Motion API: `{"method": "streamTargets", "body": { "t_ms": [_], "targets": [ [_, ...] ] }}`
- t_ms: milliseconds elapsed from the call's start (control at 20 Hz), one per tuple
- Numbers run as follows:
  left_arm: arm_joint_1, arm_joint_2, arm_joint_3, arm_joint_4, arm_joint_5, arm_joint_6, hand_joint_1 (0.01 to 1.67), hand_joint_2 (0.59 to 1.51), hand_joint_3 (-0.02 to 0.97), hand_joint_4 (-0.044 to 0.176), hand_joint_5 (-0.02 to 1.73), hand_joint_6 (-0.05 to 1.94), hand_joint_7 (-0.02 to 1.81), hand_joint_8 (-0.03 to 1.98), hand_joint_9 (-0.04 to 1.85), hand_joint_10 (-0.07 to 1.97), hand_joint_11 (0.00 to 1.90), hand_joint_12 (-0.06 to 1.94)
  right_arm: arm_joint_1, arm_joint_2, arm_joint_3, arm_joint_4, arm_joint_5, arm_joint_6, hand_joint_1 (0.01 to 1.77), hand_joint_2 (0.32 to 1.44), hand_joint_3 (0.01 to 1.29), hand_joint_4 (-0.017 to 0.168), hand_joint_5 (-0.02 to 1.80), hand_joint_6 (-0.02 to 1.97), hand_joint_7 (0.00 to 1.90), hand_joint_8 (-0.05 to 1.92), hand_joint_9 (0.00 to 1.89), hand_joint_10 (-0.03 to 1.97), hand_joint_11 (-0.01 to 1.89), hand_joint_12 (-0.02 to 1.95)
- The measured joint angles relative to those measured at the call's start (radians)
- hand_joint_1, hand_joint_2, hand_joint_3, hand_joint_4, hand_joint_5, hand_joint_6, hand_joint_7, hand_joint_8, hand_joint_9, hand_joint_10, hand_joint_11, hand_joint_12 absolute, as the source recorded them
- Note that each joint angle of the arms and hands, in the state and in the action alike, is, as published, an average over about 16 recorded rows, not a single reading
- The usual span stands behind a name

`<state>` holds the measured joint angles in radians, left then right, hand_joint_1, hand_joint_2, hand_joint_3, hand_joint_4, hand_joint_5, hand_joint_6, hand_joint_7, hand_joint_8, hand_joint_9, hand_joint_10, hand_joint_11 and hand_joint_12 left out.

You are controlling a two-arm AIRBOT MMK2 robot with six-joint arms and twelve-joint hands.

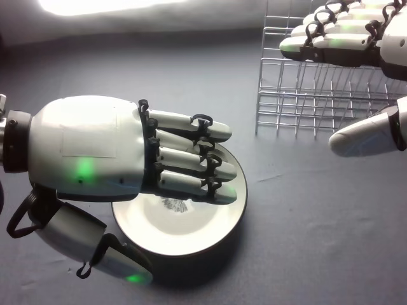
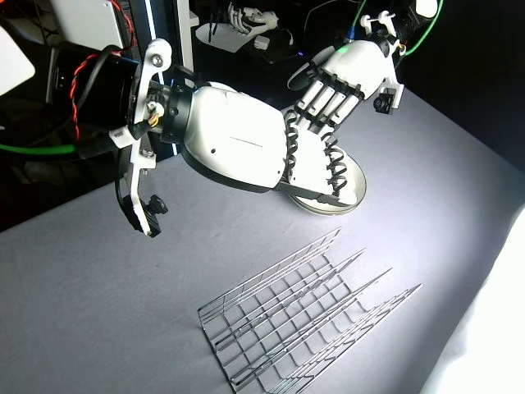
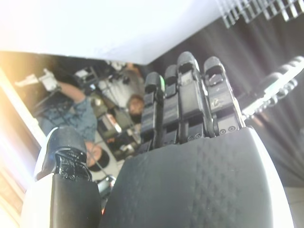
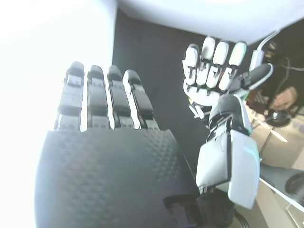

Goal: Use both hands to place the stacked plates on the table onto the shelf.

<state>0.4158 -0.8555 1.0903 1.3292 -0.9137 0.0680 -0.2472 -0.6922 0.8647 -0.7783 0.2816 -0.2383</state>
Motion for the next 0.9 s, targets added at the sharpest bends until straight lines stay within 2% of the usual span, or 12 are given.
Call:
{"method": "streamTargets", "body": {
  "t_ms": [400, 600, 900],
  "targets": [
    [-0.034, 0.0, 0.005, 0.056, -0.008, -0.051, 0.04, 1.17, 0.03, 0.004, 0.07, 0.01, 0.07, 0.01, 0.08, 0.0, 0.02, 0.0, 0.0, -0.018, 0.016, 0.001, 0.001, -0.001, 0.03, 1.22, 0.04, 0.001, 0.14, 0.02, 0.14, 0.01, 0.1, 0.02, 0.02, 0.35],
    [-0.064, 0.0, 0.009, 0.111, -0.016, -0.101, 0.02, 1.175, 0.023, 0.004, 0.03, 0.01, 0.05, 0.0, 0.03, 0.01, 0.02, 0.0, 0.0, -0.033, 0.028, 0.001, 0.004, -0.001, 0.02, 1.27, 0.03, 0.002, 0.16, 0.02, 0.16, 0.01, 0.12, 0.02, 0.02, 0.42],
    [-0.11, -0.005, 0.029, 0.188, -0.051, -0.18, 0.02, 1.181, 0.012, 0.004, 0.04, 0.02, 0.05, 0.0, 0.03, 0.01, 0.02, 0.01, 0.0, -0.054, 0.043, -0.001, 0.01, -0.002, 0.02, 1.27, 0.01, 0.002, 0.17, 0.01, 0.17, 0.01, 0.12, 0.02, 0.02, 0.37]
  ]
}}
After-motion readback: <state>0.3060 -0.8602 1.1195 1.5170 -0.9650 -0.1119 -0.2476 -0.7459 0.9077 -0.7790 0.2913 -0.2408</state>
